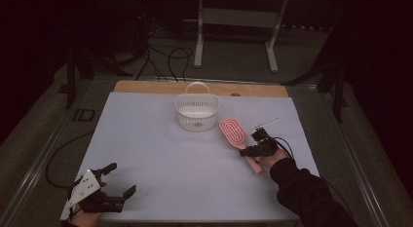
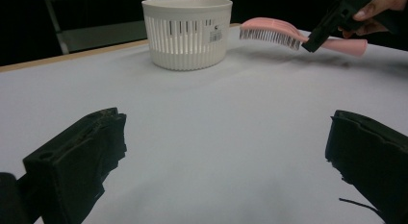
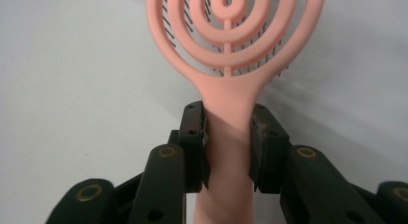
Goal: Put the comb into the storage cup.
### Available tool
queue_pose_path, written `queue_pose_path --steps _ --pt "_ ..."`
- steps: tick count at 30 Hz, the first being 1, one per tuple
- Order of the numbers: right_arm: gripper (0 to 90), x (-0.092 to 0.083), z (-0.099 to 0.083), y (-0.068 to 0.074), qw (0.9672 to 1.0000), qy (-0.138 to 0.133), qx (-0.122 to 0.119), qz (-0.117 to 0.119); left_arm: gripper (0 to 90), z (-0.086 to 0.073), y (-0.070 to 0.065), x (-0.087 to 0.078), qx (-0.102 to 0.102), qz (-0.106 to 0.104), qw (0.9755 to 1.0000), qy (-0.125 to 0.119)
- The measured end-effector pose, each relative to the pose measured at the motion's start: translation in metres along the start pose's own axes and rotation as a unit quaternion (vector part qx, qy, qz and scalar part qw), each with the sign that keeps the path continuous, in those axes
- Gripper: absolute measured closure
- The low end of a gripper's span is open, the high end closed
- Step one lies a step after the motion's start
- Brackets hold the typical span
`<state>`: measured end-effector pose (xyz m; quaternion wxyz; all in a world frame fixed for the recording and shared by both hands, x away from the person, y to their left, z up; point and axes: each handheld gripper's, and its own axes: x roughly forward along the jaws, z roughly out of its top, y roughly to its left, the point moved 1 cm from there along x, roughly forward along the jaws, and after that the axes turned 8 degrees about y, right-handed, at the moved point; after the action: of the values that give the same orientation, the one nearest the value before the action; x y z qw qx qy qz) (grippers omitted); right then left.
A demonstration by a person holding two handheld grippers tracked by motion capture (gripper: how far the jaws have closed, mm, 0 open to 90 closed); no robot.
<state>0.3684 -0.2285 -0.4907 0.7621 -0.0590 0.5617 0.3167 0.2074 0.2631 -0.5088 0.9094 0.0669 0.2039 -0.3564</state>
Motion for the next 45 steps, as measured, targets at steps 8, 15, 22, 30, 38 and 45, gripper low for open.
queue_pose_path --steps 8,15,22,30,38,45 --pt "70.6 -0.008 -0.004 0.000 0.9976 -0.058 0.015 0.034 0.1 0.000 0.000 0.000 0.000 0.000 1.0000 0.000" --pt "70.7 -0.010 -0.010 0.005 0.9931 -0.104 0.012 0.054 0.1 0.000 0.000 0.000 -0.002 0.000 1.0000 0.000" --pt "70.7 -0.013 -0.016 0.013 0.9880 -0.145 -0.008 0.054 0.1 0.000 0.000 0.000 -0.002 0.000 1.0000 0.000" --pt "70.7 -0.010 -0.023 0.019 0.9784 -0.192 -0.027 0.071 0.1 0.000 0.000 0.000 -0.003 0.001 1.0000 0.002" --pt "70.7 -0.010 -0.033 0.020 0.9689 -0.230 -0.056 0.073 0.1 0.000 0.000 0.001 -0.002 0.000 1.0000 0.004" --pt "70.7 -0.015 -0.043 0.022 0.9544 -0.274 -0.067 0.096 0.1 0.000 0.000 0.002 -0.004 -0.001 1.0000 0.006"
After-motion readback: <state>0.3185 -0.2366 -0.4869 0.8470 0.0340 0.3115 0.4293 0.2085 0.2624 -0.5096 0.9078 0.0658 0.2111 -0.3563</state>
